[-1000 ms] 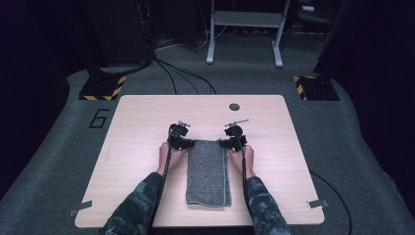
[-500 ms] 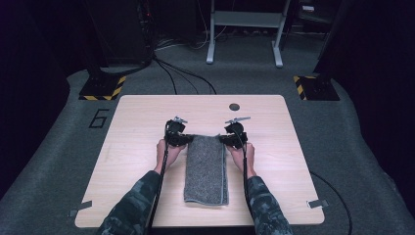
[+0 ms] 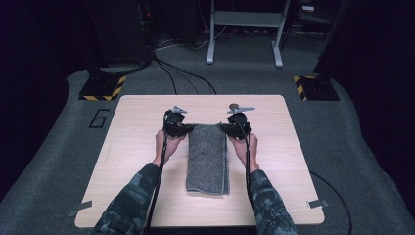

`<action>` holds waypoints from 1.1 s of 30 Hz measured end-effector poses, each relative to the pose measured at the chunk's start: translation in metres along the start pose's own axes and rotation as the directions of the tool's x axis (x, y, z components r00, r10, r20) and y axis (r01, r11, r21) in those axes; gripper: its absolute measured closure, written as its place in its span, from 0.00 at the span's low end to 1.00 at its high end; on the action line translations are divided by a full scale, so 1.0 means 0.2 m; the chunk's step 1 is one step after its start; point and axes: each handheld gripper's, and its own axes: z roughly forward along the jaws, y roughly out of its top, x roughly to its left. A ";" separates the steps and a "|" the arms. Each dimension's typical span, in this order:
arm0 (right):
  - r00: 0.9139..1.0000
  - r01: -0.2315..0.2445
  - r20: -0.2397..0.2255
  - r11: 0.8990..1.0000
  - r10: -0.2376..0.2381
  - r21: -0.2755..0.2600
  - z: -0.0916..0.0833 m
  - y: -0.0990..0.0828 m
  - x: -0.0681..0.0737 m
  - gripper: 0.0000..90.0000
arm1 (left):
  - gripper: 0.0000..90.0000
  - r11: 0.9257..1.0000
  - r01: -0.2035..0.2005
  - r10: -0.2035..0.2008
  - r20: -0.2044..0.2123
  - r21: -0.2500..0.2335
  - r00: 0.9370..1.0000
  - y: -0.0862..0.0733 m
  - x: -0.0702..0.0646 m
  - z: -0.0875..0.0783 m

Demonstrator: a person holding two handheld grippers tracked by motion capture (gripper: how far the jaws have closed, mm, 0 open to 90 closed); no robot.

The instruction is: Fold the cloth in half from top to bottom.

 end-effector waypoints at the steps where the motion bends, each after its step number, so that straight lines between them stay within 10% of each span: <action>1: 1.000 0.004 0.002 1.000 -0.004 -0.008 -0.01 0.01 0.00 0.97 | 0.97 1.000 -0.005 0.005 -0.002 -0.005 1.000 0.01 0.00 -0.01; 11: 1.000 0.026 0.009 0.997 -0.026 -0.066 -0.13 0.07 0.01 0.97 | 0.97 0.997 -0.016 0.019 0.031 -0.072 0.999 0.06 -0.04 -0.10; 33: 0.998 0.034 -0.045 0.995 -0.039 -0.093 -0.26 -0.24 0.09 0.96 | 0.97 0.997 -0.067 0.072 0.110 -0.049 0.991 -0.18 -0.20 -0.17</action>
